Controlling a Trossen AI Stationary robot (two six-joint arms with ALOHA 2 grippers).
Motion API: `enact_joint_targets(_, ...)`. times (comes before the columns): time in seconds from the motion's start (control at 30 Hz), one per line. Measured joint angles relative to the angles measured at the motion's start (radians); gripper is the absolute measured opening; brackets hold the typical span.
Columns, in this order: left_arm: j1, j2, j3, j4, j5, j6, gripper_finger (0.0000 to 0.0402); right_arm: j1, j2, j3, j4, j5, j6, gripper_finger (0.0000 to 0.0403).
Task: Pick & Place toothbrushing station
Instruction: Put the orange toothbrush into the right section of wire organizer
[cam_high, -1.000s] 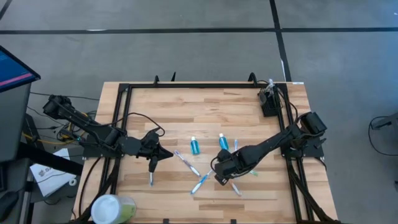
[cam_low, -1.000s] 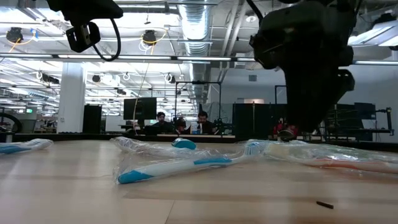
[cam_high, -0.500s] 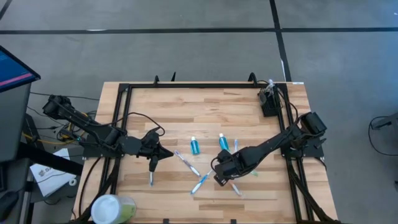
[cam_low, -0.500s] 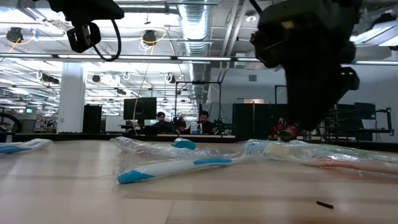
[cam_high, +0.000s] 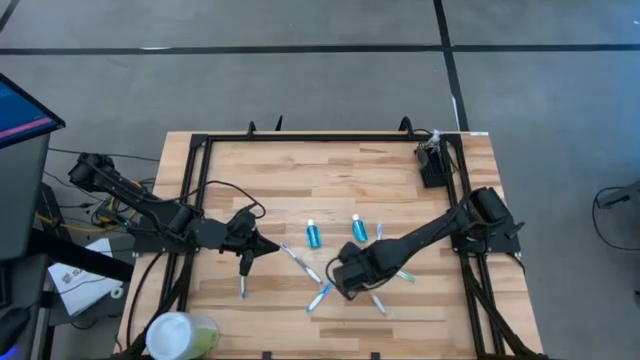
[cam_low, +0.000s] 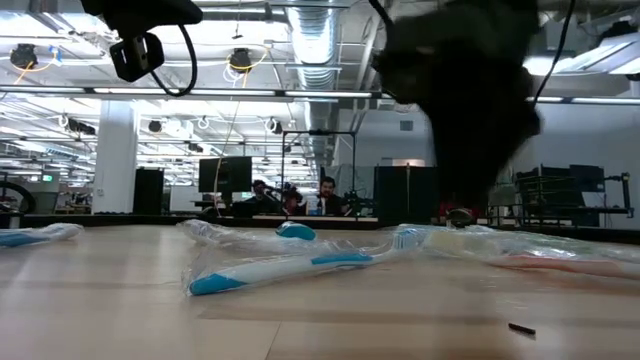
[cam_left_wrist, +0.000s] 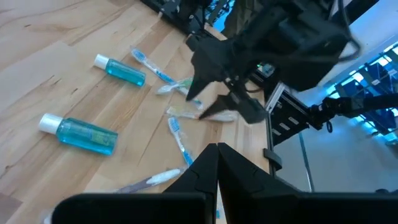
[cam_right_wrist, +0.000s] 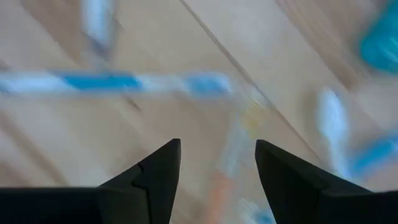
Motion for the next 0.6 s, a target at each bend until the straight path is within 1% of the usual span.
enact_joint_targets(0.03, 0.0, 0.0, 0.0, -0.001, 0.003, 0.0, 0.0002, -0.001, 0.0, -0.003, 0.024, 0.004, 0.008, 0.02)
enact_joint_targets(0.13, 0.0, 0.0, 0.0, 0.008, 0.013, 0.0, 0.0002, -0.003, 0.003, -0.02, -0.016, -0.005, 0.019, 0.02)
enact_joint_targets(0.2, 0.0, 0.0, 0.0, 0.008, 0.013, 0.0, 0.0002, -0.005, 0.002, -0.019, -0.01, -0.013, 0.019, 0.02)
enact_joint_targets(0.27, 0.0, 0.0, 0.0, 0.007, 0.013, 0.0, 0.0002, -0.012, 0.0, -0.027, 0.008, -0.034, 0.011, 0.0203)
enact_joint_targets(0.6, 0.0, 0.0, 0.0, 0.014, 0.015, 0.003, 0.0002, -0.009, 0.002, -0.091, 0.068, -0.074, 0.031, 0.0213)
